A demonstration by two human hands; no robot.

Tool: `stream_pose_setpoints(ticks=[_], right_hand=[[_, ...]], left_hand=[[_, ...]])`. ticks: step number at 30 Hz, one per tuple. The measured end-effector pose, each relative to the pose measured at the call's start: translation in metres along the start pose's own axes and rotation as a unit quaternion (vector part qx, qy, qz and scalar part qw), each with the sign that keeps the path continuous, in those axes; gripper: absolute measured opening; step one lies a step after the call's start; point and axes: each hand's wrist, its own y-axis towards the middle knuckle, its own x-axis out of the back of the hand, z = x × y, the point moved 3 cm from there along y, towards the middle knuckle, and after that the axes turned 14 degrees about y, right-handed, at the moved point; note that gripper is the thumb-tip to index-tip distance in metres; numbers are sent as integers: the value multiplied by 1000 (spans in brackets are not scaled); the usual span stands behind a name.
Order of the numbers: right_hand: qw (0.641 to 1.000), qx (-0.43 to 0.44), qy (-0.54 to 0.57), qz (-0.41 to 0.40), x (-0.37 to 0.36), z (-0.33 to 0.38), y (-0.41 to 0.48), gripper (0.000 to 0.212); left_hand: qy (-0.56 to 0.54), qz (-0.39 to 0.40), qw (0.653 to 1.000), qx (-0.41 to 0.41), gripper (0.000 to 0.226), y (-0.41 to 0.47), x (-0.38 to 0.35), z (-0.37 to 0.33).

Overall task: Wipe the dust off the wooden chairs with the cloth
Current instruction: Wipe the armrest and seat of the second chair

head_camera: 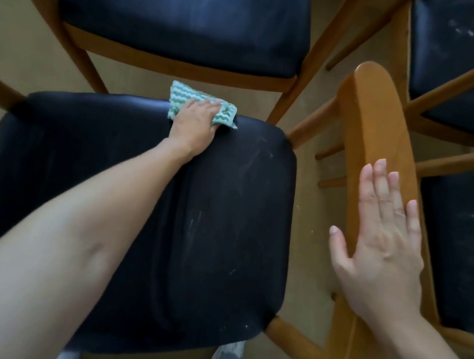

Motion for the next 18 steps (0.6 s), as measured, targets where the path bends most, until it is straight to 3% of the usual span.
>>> stream_pose_setpoints(ticks=[4, 9, 14, 18], right_hand=[[1000, -1, -3, 2, 0, 1, 1, 73], [1000, -4, -8, 5, 1, 1, 0, 74], [1000, -11, -10, 16, 2, 2, 2, 76], [1000, -15, -12, 17, 2, 2, 2, 75]], left_hand=[[-69, -67, 994, -48, 46, -45, -4, -2], [-99, -53, 987, -115, 45, -143, -20, -15], [-119, 35, 979, -163, 72, -260, -37, -43], [-20, 140, 950, -277, 92, -331, -55, -57]])
